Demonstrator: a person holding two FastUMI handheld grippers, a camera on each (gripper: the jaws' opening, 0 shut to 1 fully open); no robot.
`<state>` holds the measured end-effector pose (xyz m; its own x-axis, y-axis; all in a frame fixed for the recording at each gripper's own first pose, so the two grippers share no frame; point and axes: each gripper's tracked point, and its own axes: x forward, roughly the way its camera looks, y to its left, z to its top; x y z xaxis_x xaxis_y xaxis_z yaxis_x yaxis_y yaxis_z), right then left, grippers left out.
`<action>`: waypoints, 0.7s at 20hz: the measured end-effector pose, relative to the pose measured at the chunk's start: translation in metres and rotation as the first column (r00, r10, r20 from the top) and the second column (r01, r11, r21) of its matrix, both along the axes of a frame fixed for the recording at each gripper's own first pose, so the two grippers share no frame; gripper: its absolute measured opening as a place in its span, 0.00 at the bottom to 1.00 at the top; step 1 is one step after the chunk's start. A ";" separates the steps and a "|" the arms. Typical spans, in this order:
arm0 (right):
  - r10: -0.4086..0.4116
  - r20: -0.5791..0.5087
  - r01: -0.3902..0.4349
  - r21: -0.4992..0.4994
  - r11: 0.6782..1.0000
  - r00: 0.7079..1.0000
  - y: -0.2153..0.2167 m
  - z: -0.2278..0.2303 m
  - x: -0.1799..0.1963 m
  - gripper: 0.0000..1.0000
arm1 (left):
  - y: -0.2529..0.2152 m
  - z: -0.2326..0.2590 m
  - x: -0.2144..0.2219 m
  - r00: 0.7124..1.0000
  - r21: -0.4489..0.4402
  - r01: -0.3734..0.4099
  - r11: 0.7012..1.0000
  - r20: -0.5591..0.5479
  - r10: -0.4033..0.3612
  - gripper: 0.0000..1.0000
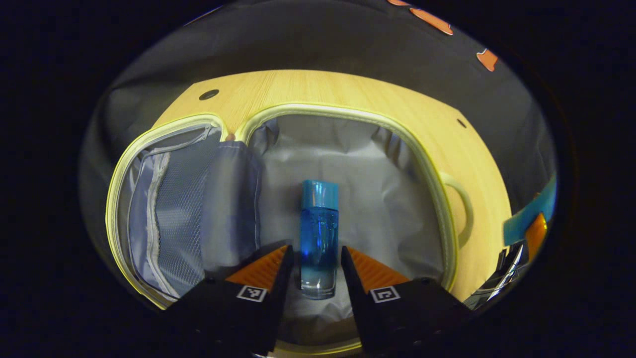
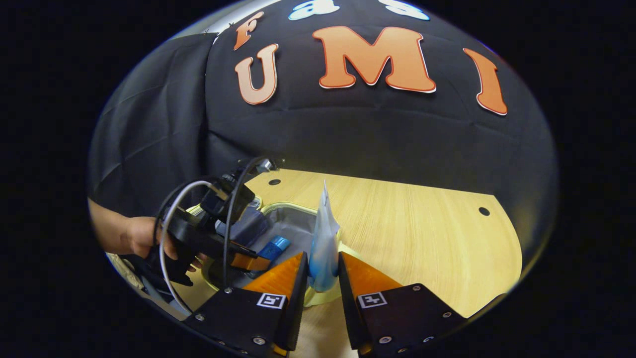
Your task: First open the suitcase, pack the skin care products into it, and then close the suitcase.
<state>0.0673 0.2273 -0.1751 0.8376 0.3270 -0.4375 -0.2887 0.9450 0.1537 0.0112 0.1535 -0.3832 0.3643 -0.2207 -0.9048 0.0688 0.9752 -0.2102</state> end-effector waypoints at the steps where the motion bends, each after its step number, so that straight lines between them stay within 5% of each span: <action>1: -0.001 -0.013 0.001 0.003 1.000 1.000 0.004 -0.003 0.003 0.39 | 0.003 0.006 -0.004 1.000 -0.005 0.012 1.000 0.016 -0.012 0.65; 7: 0.019 -0.109 -0.016 0.028 0.999 0.994 0.035 -0.023 0.005 0.39 | 0.050 0.067 -0.013 0.980 0.044 0.013 0.999 0.198 -0.021 0.82; 14: 0.047 -0.271 -0.030 0.067 0.997 0.961 0.067 -0.065 0.002 0.39 | 0.154 0.130 -0.015 0.929 0.076 -0.179 0.981 0.343 0.143 0.83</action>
